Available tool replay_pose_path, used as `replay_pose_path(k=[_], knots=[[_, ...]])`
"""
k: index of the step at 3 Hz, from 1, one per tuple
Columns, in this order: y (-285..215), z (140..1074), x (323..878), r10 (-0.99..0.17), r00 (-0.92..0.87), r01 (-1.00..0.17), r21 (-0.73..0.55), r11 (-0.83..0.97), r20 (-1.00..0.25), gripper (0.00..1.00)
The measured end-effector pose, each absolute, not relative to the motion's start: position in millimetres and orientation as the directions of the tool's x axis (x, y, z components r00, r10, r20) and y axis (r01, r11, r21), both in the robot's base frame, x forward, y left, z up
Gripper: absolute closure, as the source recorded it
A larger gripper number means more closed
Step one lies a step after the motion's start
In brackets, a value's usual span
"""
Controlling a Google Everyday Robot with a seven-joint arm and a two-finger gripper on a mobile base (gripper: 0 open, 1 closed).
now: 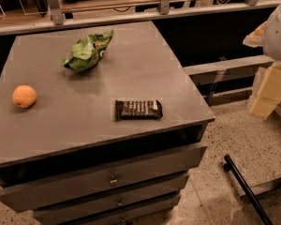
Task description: Move rxbar chocolate near orange
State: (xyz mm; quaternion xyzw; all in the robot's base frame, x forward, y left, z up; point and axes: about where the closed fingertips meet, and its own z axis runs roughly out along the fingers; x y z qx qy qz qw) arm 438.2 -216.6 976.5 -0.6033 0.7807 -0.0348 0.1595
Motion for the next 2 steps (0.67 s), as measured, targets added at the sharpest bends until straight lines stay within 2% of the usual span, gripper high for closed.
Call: replay_pose_path(k=[1, 2], knots=[[-217, 977, 438, -0.953, -0.221, -0.931, -0.247, 0.27, -0.207, 0.0], [-196, 966, 443, -0.966, -0.177, -0.948, -0.23, 0.219, -0.189, 0.0]])
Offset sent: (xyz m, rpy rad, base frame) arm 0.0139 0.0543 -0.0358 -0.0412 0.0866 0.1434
